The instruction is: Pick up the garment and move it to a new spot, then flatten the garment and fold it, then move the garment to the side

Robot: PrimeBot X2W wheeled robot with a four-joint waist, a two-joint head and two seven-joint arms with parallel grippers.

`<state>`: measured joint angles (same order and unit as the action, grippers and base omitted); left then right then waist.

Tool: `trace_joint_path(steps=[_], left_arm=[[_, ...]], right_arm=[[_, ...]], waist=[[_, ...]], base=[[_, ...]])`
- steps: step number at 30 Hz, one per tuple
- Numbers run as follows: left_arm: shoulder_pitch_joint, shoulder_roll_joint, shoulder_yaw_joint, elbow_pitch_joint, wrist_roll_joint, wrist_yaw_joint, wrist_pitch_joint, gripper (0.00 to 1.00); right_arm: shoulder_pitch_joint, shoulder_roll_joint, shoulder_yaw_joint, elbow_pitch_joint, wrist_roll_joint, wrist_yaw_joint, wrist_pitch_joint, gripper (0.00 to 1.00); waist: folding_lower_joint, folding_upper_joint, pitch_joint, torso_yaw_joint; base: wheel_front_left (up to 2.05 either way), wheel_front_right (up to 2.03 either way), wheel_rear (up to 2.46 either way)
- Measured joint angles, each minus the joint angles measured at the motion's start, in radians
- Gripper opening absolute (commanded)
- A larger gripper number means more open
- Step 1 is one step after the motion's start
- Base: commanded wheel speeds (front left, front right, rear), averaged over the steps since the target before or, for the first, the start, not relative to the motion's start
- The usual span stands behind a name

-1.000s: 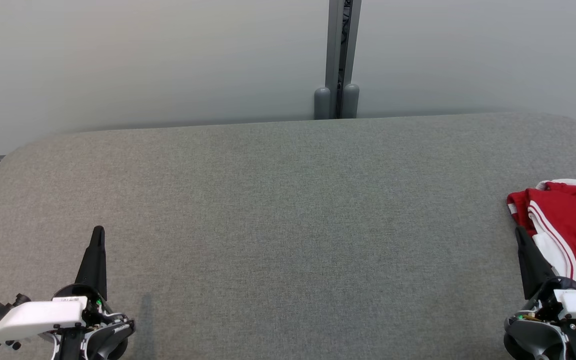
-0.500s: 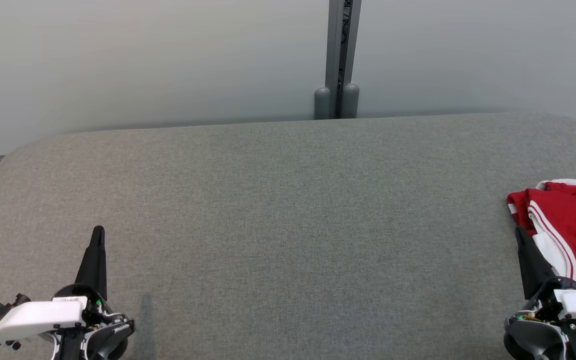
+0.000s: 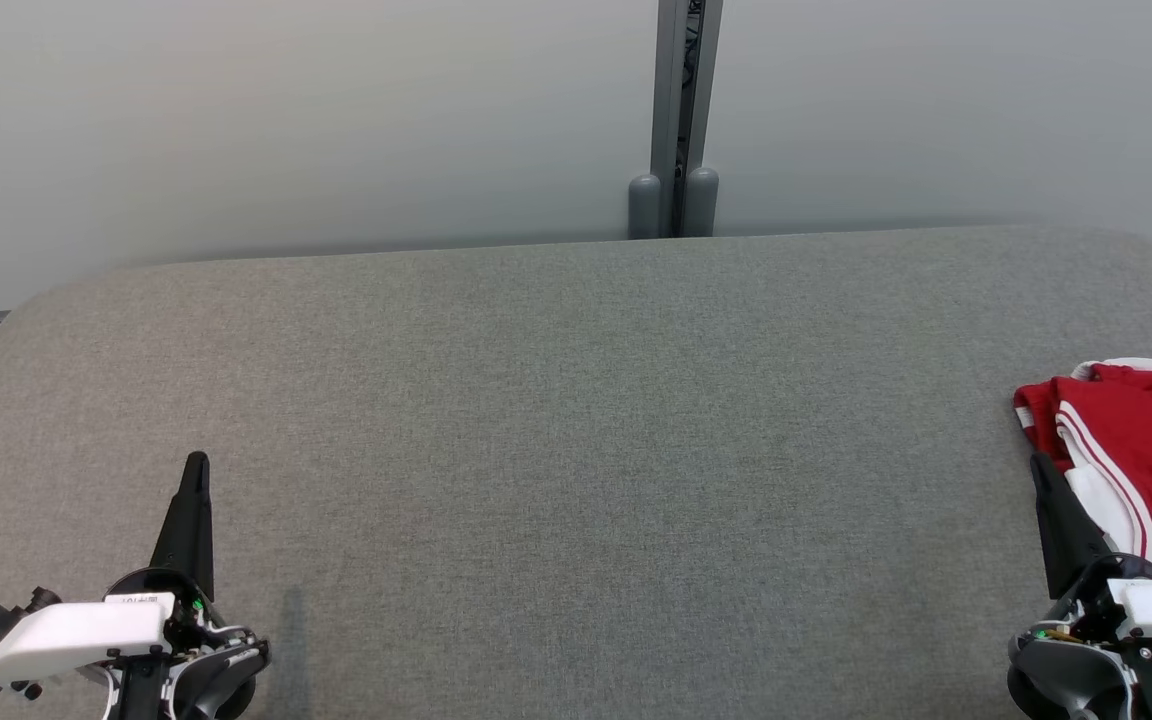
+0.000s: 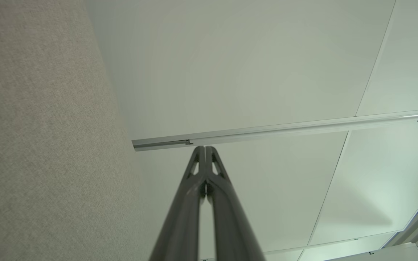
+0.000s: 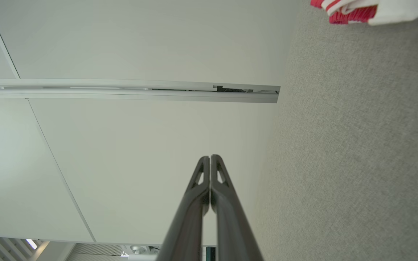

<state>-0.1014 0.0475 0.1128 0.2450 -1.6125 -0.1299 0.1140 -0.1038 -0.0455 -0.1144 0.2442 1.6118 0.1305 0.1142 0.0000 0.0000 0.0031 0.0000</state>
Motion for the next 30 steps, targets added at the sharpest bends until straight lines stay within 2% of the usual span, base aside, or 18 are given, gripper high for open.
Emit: trace_joint_path(steps=[30], left_arm=[[0.0, 0.0, 0.0, 0.0, 0.0, 0.0, 0.0, 0.0]], right_arm=[[0.0, 0.0, 0.0, 0.0, 0.0, 0.0, 0.0, 0.0]], waist=[[0.0, 0.0, 0.0, 0.0]], base=[[0.0, 0.0, 0.0]])
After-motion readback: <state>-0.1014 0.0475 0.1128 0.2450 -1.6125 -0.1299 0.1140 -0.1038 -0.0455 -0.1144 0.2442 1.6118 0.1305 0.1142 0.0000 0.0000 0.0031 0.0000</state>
